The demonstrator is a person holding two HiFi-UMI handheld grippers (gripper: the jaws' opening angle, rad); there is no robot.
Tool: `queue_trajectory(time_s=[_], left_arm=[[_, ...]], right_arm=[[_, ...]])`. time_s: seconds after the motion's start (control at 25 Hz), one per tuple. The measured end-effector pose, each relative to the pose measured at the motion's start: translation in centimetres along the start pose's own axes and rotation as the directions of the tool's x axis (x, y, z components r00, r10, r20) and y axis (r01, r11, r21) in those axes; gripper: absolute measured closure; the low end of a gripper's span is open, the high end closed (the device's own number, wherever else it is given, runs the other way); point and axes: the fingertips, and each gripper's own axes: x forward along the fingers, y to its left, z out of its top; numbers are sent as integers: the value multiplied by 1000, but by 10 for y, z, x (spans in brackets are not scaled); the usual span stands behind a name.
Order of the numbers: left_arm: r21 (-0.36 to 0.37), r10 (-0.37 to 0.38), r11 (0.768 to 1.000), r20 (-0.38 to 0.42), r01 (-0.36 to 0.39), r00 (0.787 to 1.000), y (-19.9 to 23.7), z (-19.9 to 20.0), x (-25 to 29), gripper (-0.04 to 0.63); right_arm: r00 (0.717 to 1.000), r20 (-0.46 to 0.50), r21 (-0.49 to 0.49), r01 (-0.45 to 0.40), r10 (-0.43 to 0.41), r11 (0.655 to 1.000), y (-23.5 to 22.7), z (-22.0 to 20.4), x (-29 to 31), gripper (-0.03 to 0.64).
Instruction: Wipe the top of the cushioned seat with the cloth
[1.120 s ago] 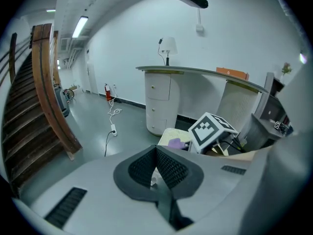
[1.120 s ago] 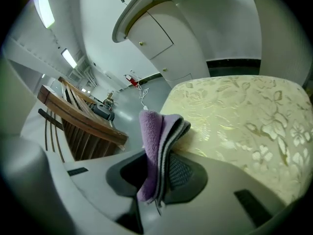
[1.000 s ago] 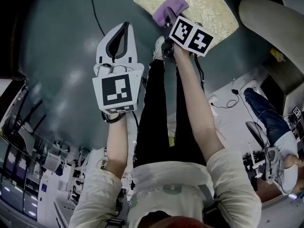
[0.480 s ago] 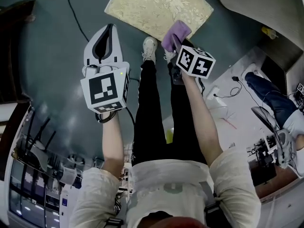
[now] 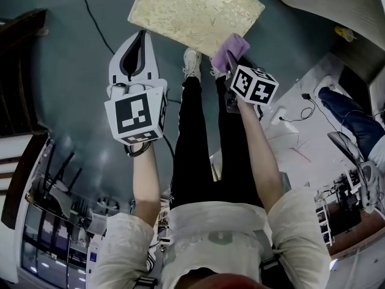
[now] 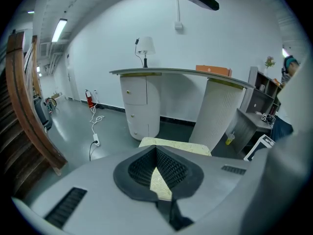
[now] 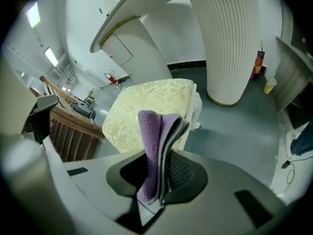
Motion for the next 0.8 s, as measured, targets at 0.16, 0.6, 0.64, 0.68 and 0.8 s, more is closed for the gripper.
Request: queue_trajectory(time_s=[0.16,0.6,0.64,0.68,0.8], left_arm=[[-4,4,1000,0,-4,1000,-4,0,0,603],[-21,-1,1000,-4,1,1000,-21,-10,-4,603],[-21,0,1000,-4,0,1000,-21,-10,-5,603],[-22,2,1000,-3,-2,1000,-22,-11,-5,603],[-24,9,1000,0,-9,1000,-21,-11,-6,603]], right_arm=[[1000,-6,14,6,-6,1000,-8,-3,-3,528],[1000,-16,56,27,-26,998,-26,-10,-4,528],[999,-17,63,30,-29,998,-27,-11,-4,528],[999,-17,69,33,-32,997,-28,-11,-4,527],[999,-16,75,48,-47,996,-34,-14,-3,528]])
